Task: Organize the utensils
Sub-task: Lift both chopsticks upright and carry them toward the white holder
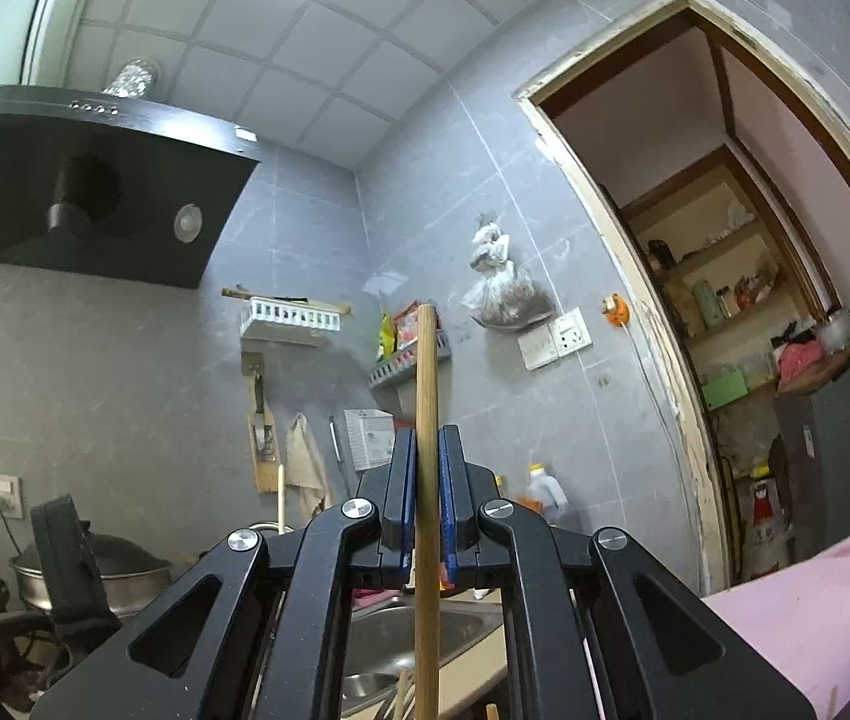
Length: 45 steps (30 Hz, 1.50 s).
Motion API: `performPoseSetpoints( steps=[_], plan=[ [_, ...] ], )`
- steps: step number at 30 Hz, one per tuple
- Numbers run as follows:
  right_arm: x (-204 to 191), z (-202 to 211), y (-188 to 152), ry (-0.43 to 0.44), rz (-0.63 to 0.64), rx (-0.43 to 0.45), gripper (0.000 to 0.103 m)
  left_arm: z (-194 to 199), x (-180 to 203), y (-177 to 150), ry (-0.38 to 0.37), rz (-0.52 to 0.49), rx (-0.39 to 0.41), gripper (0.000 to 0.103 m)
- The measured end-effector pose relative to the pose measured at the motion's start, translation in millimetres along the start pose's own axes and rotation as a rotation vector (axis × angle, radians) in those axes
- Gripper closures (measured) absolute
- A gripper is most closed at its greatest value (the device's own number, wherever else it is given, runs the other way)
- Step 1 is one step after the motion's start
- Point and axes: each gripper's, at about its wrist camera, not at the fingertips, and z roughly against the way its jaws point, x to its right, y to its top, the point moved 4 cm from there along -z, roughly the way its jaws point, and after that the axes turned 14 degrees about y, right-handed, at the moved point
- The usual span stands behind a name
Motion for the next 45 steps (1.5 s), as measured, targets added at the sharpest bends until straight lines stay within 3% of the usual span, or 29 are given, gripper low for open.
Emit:
performPoseSetpoints(
  steps=[13, 23, 30, 38, 45],
  plan=[
    [6.4, 1.0, -20.6, -0.040, 0.039, 0.011, 0.098, 1.8, -10.6, -30.8, 0.042, 0.043, -0.034, 0.101],
    [9.0, 1.7, -20.2, -0.171, 0.083, 0.043, 0.098, 5.7, -5.5, -39.0, 0.039, 0.007, -0.035, 0.101],
    [13.7, 1.9, -17.2, -0.206, 0.070, 0.043, 0.098, 4.6, -6.6, -43.1, 0.034, 0.006, -0.052, 0.101],
    [9.4, -11.9, -8.1, -0.252, 0.106, 0.030, 0.098, 4.4, -8.6, -43.7, 0.028, 0.014, -0.061, 0.101],
    [5.3, -25.1, -19.8, -0.314, 0.165, -0.042, 0.098, 3.0, -7.8, -48.1, 0.018, -0.005, -0.076, 0.101]
  ],
)
